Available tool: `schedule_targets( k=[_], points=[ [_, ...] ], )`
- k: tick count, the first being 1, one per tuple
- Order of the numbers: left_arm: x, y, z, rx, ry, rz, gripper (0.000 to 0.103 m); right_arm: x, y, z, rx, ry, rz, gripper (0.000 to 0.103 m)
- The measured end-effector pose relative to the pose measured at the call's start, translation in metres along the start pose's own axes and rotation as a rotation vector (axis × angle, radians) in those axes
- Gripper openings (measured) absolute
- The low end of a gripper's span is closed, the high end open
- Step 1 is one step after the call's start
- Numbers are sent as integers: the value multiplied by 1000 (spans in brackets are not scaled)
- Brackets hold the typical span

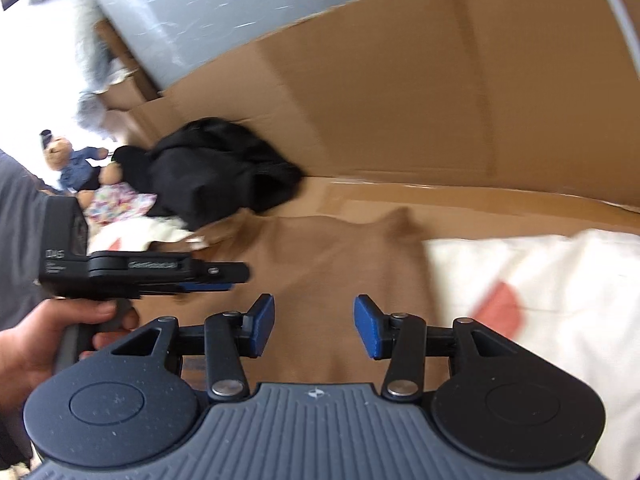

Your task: Fold clothes

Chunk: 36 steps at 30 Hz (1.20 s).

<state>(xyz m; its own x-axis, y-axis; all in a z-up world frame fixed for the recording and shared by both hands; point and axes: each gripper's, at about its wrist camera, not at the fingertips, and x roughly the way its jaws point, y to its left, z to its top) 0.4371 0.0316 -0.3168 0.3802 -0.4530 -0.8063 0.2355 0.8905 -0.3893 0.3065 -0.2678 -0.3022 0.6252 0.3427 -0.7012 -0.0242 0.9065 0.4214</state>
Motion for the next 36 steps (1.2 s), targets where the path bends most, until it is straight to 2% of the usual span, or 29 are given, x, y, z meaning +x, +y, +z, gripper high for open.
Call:
schedule_targets(
  k=[3, 5, 8, 9, 11, 12, 13, 16, 24, 27, 29, 32, 36],
  points=[
    [9, -7, -3, 50, 25, 16, 55, -3, -19, -11, -48, 20, -93, 49],
    [14, -10, -5, 78, 40, 34, 51, -3, -30, -18, -24, 42, -104, 48],
    [18, -13, -8, 98, 60, 37, 50, -2, -39, -28, -21, 69, -109, 48],
    [20, -14, -8, 102, 64, 40, 45, -1, -40, -31, -26, 76, -111, 48],
    [21, -17, -11, 125, 80, 60, 25, 0, -41, -36, -40, 90, -117, 48],
    [22, -18, -12, 135, 91, 66, 8, 2, -41, -38, -45, 98, -117, 47],
    [22, -18, -13, 142, 101, 67, 4, 3, -40, -40, -49, 106, -116, 47],
    [19, -18, -14, 167, 104, 98, 2, 6, -36, -43, -59, 119, -109, 47],
    [8, -11, -12, 119, 101, 137, 3, -4, -36, -48, -67, 107, -114, 48],
    [5, -11, -12, 90, 78, 188, 7, -9, -42, -49, -64, 101, -129, 48],
    [-1, -13, -14, 78, 59, 200, 14, -12, -45, -53, -77, 104, -145, 48],
    [-11, -16, -21, 67, 50, 167, 17, -14, -53, -62, -76, 117, -150, 48],
    [-26, -26, -39, 38, 55, 76, 19, -16, -57, -71, -71, 121, -132, 48]
  ],
)
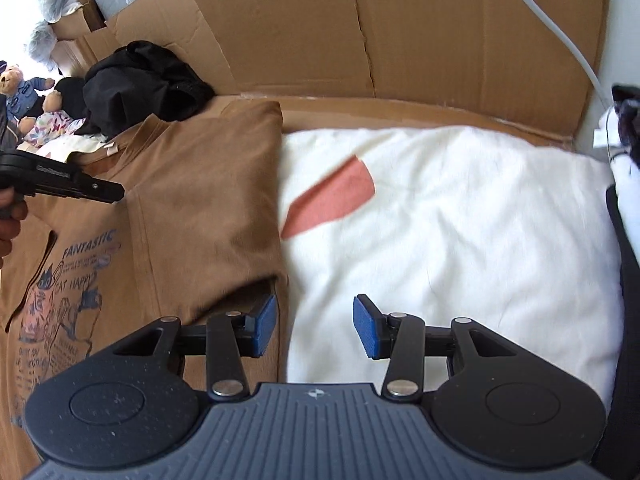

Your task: Fold clothes

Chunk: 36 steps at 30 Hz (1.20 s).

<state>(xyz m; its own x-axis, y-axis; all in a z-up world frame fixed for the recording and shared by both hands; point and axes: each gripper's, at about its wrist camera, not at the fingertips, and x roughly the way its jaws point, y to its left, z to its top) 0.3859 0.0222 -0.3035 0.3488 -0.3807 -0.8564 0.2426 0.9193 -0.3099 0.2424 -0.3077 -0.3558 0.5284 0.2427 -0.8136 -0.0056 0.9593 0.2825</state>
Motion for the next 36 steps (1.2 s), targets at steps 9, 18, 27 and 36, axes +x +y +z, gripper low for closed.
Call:
schedule_targets(
  k=[9, 18, 27, 36],
  points=[
    [-6, -38, -45, -20, 41, -107, 29, -5, 7, -3, -22, -18, 11, 48],
    [13, -48, -83, -253, 100, -210, 28, -17, 7, -8, -31, -37, 18, 48],
    [35, -42, -101, -442, 63, -266, 28, -16, 5, -13, -25, -40, 36, 48],
    [21, -49, -92, -384, 31, -252, 6, 5, 12, -2, -18, -25, 30, 22]
  ],
)
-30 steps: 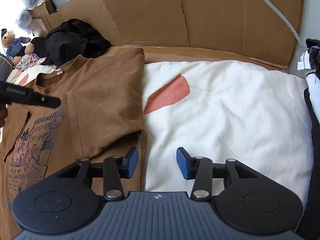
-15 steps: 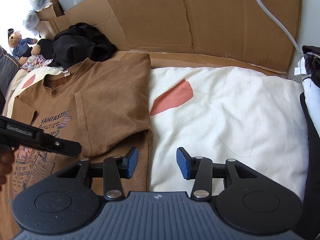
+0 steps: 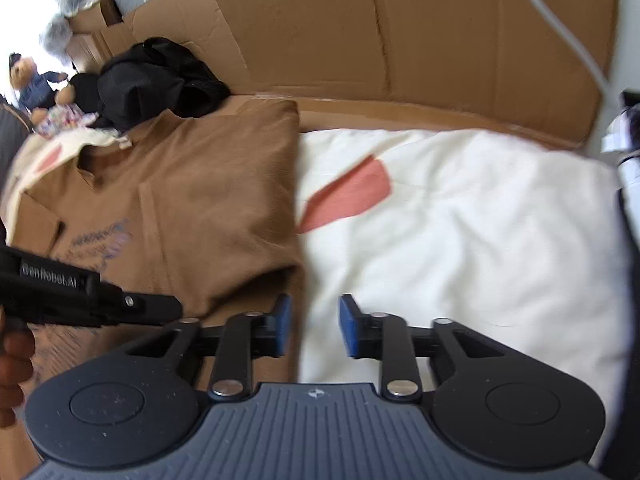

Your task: Fold clothes

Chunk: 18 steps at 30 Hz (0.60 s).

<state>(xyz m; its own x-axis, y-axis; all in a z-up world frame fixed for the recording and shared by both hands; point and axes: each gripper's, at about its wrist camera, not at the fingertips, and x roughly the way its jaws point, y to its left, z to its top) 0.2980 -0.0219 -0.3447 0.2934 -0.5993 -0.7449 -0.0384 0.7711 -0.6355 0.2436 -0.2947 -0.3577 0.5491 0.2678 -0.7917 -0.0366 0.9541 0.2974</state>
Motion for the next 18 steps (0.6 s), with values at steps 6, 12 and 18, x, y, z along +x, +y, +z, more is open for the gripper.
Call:
schedule_targets(
  k=[6, 12, 18],
  points=[
    [-12, -2, 1, 59, 18, 24, 5, 12, 2, 3, -5, 21, -50, 11],
    [-16, 11, -3, 70, 54, 85, 6, 11, -12, -1, 20, 27, -110, 3],
    [-16, 7, -11, 114, 103, 77, 13, -4, -21, 0, 69, -20, -82, 3]
  ],
)
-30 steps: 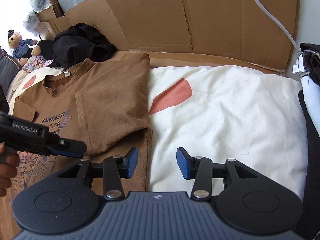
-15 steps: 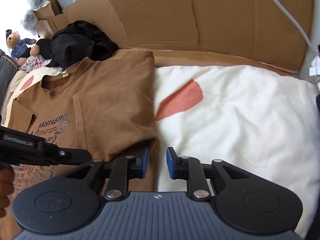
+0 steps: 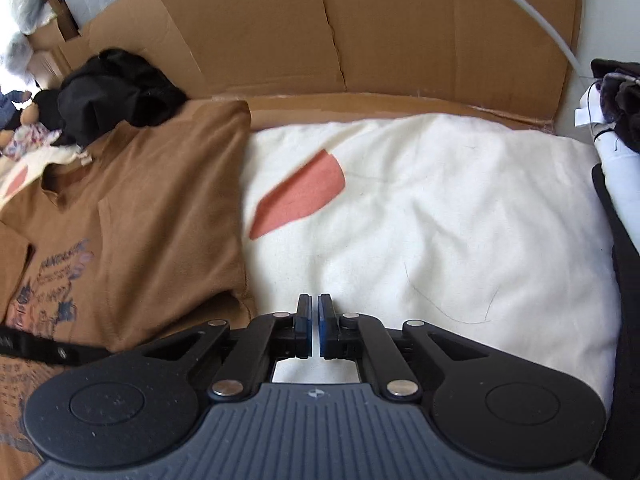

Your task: Fold clothes

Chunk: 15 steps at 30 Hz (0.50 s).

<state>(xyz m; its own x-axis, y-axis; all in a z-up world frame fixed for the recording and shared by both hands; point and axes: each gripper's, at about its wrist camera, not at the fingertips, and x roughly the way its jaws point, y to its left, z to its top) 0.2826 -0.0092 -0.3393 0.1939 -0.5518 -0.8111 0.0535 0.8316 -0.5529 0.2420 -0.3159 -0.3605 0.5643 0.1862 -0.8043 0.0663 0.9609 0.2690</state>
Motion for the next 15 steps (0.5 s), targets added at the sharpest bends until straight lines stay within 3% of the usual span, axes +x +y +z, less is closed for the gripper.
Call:
schedule_targets(
  k=[2, 7, 15],
  points=[
    [-4, -3, 1, 22, -15, -2, 13, -4, 2, 3, 5, -26, 25, 4],
    [-25, -6, 21, 82, -155, 18, 13, -8, 16, 12, -20, -68, 92, 5],
    [-12, -8, 61, 138, -237, 48, 13, 6, 45, 23, -96, -53, 154, 5]
  ],
)
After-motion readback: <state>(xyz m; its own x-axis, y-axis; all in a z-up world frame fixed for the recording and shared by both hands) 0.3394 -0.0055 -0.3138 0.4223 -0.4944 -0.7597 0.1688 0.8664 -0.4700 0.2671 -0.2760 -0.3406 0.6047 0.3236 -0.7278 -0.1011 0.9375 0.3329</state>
